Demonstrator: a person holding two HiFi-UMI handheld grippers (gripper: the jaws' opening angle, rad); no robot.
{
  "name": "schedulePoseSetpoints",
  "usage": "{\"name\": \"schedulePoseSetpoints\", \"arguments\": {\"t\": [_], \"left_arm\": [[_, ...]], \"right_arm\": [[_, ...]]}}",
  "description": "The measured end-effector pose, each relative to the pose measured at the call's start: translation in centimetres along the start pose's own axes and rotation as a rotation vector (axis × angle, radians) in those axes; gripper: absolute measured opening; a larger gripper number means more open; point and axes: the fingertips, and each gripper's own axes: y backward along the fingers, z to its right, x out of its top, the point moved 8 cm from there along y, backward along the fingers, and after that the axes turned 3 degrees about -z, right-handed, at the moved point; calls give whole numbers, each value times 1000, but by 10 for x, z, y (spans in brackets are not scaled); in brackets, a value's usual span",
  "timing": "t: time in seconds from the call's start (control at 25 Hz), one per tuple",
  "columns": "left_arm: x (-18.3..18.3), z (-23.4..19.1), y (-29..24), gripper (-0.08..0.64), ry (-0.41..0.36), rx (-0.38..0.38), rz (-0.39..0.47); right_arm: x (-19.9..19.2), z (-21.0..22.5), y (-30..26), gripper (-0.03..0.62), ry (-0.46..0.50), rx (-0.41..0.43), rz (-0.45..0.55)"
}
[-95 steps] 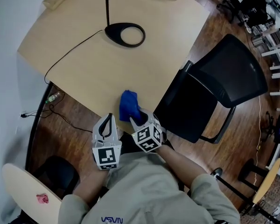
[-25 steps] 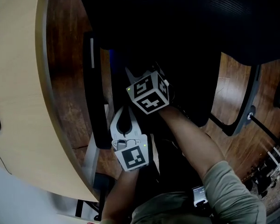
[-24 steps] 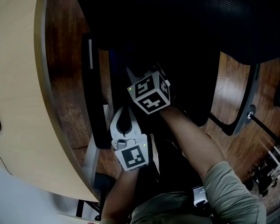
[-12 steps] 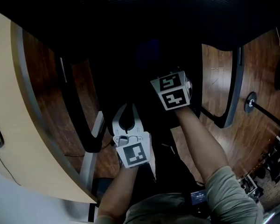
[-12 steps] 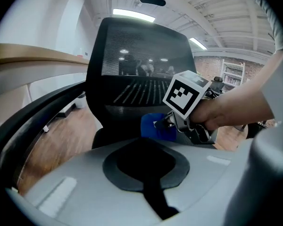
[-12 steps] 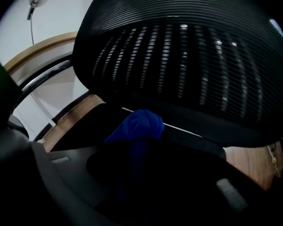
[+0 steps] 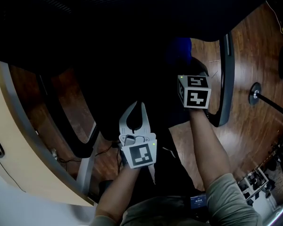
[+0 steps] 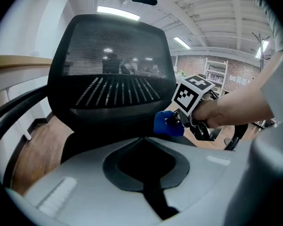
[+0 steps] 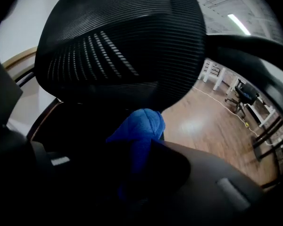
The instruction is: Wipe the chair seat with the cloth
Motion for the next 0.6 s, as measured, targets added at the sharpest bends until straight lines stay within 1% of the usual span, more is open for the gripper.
{"name": "schedulePoseSetpoints", "arguments": {"t": [0.12, 0.32, 0.48, 0.56, 0.6], "left_arm": [[-3, 11, -3, 5, -4, -15, -5], [-9, 18, -3, 5, 14, -7, -18], [-15, 9, 3, 5, 52, 36, -16], [-17, 1, 12, 5, 87, 75, -7], [-18, -4, 17, 5, 110, 97, 0]], "right_arm": [[-15, 20, 0, 112, -30, -57, -18], [-32, 23, -11, 110, 2, -46, -46], [-31, 17, -11, 110, 28, -80, -39], [-28, 8, -7, 110, 53, -90, -18], [-25, 0, -3, 110, 71, -82, -1]]}}
